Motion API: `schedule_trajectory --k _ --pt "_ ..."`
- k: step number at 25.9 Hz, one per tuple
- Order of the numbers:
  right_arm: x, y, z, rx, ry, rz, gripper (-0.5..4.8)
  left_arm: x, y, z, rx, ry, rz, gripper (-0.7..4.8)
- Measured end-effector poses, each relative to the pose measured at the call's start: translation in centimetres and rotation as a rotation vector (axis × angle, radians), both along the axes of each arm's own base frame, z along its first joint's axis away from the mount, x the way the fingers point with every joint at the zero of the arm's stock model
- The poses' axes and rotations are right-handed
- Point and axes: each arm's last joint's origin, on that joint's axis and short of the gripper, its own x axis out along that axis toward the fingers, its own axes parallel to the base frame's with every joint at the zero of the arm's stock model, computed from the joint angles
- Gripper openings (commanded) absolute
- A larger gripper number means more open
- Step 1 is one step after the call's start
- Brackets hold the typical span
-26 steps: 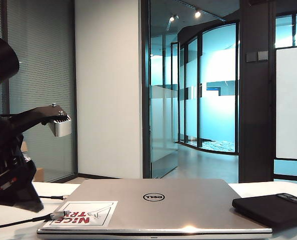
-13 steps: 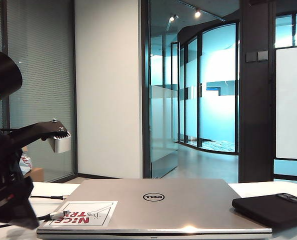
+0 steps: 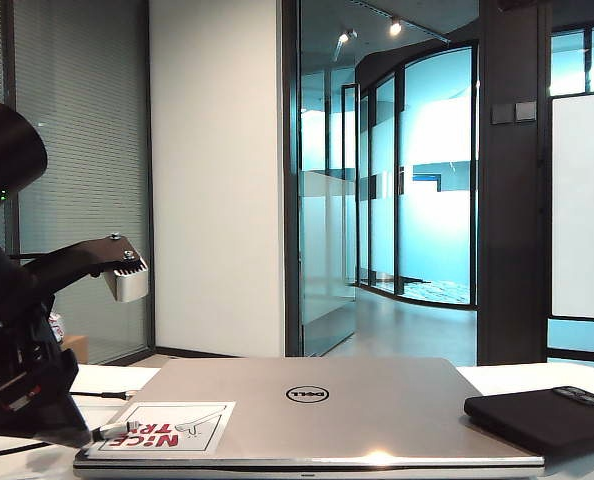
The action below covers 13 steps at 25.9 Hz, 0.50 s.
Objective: Pick up the charging cable and the phone, plug the charging cable into the charging port on the phone, and finally place them back on the table.
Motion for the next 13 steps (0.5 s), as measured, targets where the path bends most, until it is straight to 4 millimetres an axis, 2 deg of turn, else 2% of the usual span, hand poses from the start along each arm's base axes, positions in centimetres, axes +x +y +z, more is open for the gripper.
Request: schedule_trajectory --k 5,13 --pt "0.0 0.0 0.0 0.000 0.000 0.000 -0.02 0.5 1.7 0.0 0.010 -0.002 0.060 4.72" --pt "0.0 0.0 0.0 0.000 0.000 0.000 -0.02 0.3 1.2 0.0 0.017 -0.004 0.030 4.79"
